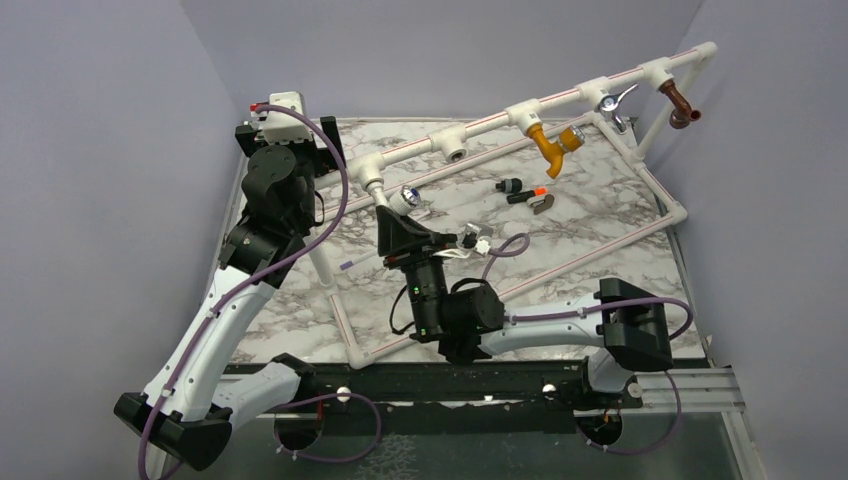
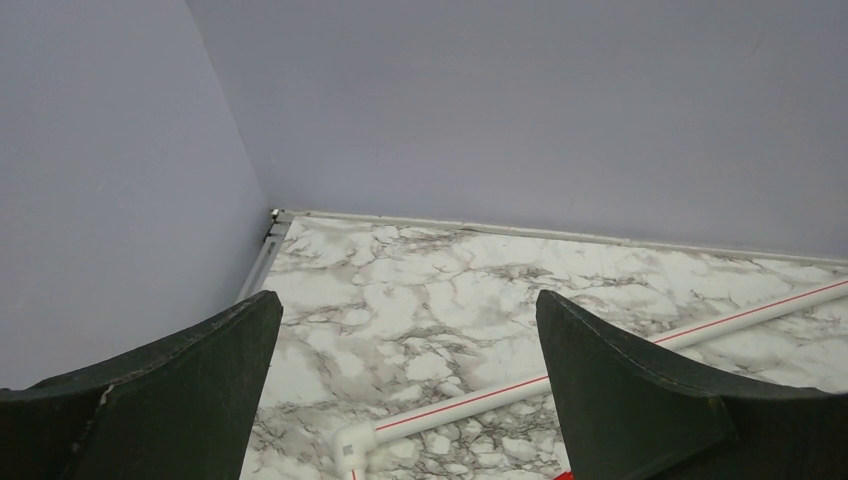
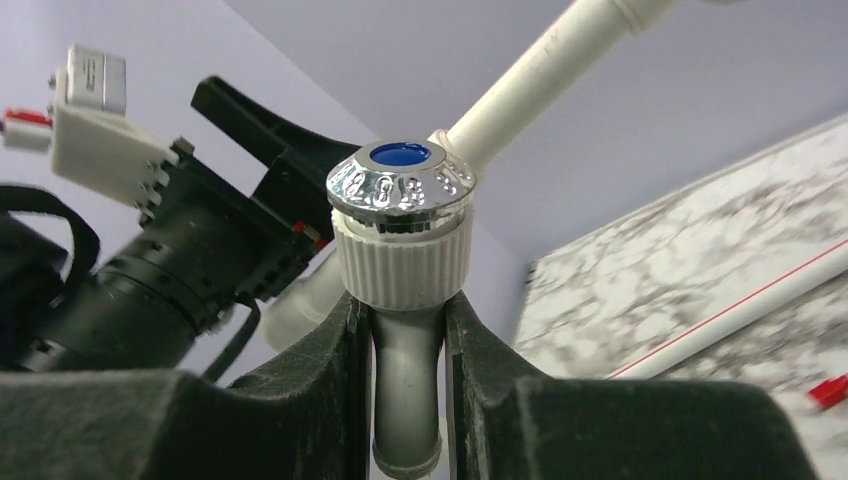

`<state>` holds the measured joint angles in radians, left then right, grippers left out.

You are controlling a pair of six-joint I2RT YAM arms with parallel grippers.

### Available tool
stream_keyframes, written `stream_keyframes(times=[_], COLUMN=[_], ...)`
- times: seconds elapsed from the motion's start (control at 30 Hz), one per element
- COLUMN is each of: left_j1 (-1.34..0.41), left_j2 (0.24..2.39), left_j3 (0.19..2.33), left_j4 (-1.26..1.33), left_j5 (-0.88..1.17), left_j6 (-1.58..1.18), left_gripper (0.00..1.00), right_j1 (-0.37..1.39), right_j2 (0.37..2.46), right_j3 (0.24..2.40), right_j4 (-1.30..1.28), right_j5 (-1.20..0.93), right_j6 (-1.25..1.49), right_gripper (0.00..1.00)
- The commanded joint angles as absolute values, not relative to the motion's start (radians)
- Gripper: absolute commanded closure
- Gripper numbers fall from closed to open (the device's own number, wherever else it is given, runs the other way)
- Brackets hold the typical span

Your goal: Install the water faucets

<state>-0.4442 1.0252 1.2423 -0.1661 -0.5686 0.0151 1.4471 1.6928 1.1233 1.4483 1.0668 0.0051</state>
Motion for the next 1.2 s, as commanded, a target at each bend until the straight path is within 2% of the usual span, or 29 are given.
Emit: stream_keyframes(times=[0.0, 0.27, 0.5, 0.73, 0.87, 1.0, 1.17], left_j1=[-0.439, -0.439, -0.438, -0.432, -0.430, -0.428, -0.427], left_j2=[1.014, 1.026, 1.032, 1.035, 1.038, 1.043, 1.047], left_j3=[1.238, 1.243, 1.246, 1.244, 1.244, 1.244, 1.245], left_j4=[-0.172, -0.177, -0.182, -0.182, -0.182, -0.182, -0.185], left_j5=[-0.557, -0.551, -0.553, -0.552, -0.551, -0.554, -0.550], left_j6=[0.013, 0.008, 0.008, 0.008, 0.008, 0.008, 0.005], left_gripper=[0.01, 0.01, 0.01, 0.01, 0.01, 0.01, 0.01], right_j1=[1.445, 1.404, 1.402, 1.402, 1.402, 1.402, 1.402], right_j2=[1.621, 1.494, 1.483, 1.434, 1.405, 1.356, 1.247], right_j3=[1.088, 1.111, 1.090, 1.047, 1.016, 0.989, 0.929], right_j4=[1.350, 0.701, 0.713, 0.719, 0.751, 0.725, 0.691], right_j5=[1.177, 1.143, 1.137, 1.137, 1.119, 1.080, 0.970], right_j6=[0.494, 1.251, 1.179, 1.084, 0.996, 0.898, 0.677], right_gripper=[0.99, 0.99, 0.97, 0.51, 0.29, 0.16, 0.14])
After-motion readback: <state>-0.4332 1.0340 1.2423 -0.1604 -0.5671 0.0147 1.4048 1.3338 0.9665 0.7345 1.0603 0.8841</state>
